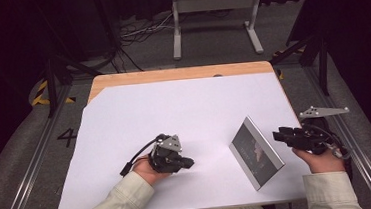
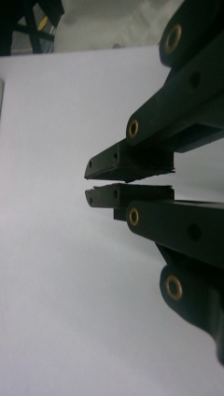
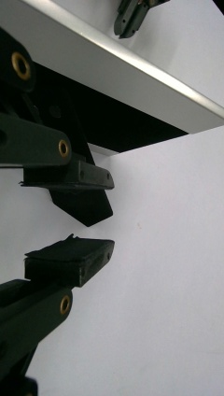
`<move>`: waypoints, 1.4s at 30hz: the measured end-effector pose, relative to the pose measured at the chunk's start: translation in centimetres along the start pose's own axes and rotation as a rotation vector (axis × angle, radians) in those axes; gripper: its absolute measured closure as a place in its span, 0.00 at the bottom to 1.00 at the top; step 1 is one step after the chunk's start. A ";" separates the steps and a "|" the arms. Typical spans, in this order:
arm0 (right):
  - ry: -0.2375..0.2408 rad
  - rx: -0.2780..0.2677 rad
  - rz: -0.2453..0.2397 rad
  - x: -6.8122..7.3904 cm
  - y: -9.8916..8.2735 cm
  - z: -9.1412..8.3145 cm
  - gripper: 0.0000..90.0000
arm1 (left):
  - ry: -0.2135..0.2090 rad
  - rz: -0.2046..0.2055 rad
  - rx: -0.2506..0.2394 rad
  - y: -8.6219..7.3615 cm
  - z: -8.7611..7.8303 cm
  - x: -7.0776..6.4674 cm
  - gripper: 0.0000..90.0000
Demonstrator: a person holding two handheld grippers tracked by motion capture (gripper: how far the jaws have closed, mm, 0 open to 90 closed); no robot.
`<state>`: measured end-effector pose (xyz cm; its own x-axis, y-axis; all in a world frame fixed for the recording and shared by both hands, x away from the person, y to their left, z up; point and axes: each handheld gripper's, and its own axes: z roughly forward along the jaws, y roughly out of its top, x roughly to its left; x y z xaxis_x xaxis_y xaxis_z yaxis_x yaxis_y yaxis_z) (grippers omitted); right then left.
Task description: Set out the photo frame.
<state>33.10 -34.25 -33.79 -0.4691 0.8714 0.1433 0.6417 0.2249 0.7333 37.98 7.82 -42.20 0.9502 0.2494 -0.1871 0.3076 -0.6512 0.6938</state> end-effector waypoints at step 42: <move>0.040 0.115 0.132 1.3 2.5 -0.9 0.69 | 0.118 -0.144 -0.051 -2.9 -3.2 3.0 0.70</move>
<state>33.54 -32.98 -31.16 -0.3987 0.8790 0.2615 0.7632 0.1599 0.6260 39.77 12.74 -42.58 0.8829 0.4218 -0.2065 0.4343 -0.5661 0.7006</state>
